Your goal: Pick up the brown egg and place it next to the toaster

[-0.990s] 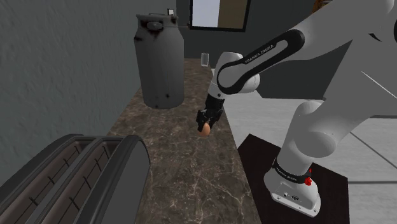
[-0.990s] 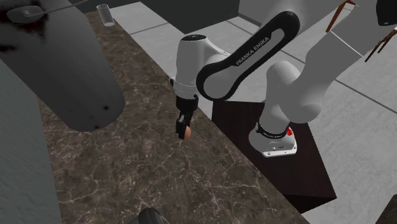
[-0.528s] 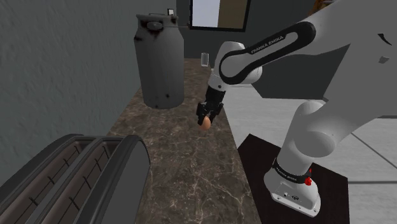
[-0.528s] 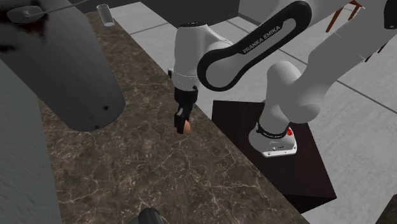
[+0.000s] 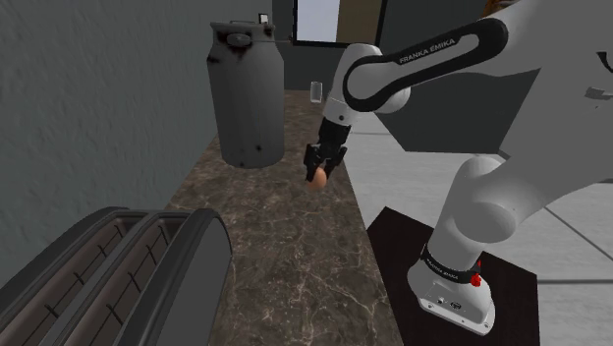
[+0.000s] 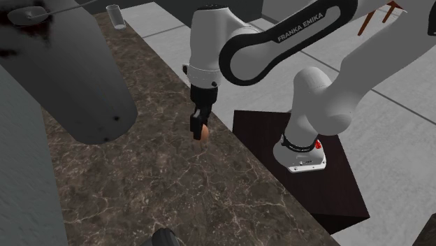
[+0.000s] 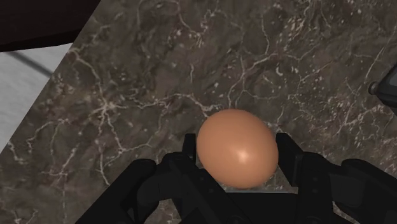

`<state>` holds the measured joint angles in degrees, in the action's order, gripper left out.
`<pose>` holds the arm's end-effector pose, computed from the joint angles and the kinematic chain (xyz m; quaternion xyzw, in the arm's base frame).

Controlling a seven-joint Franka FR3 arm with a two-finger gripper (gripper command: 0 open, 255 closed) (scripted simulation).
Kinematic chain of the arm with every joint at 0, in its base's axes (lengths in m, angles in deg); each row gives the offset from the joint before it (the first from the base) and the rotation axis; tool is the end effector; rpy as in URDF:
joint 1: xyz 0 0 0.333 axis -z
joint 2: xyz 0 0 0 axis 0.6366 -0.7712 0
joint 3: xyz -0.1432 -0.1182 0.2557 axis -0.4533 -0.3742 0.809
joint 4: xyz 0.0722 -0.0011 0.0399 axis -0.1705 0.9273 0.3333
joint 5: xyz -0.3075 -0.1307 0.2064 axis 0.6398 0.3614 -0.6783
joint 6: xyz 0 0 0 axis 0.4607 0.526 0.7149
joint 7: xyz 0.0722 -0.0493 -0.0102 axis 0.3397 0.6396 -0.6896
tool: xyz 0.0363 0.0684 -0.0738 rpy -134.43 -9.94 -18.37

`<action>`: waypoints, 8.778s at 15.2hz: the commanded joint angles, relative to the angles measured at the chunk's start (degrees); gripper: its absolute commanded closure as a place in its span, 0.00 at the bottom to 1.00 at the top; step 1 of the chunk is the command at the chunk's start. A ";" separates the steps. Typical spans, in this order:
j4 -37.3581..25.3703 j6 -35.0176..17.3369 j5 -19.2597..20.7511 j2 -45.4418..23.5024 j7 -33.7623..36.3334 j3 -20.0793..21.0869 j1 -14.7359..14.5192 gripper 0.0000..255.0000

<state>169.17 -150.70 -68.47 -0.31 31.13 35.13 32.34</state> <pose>0.3518 0.0584 0.4202 -0.9849 0.0946 -0.0391 0.1397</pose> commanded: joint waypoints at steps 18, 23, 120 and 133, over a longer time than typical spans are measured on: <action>-12.21 15.77 2.81 3.89 4.11 -0.40 1.15 1.00; -15.98 19.48 3.25 3.93 5.03 -0.55 1.23 1.00; -21.87 -10.31 -17.08 -8.20 56.74 71.64 3.03 1.00; -18.13 -21.55 -17.47 -13.62 56.70 86.13 13.64 1.00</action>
<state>150.97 -171.74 -85.94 -13.68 87.86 120.38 45.19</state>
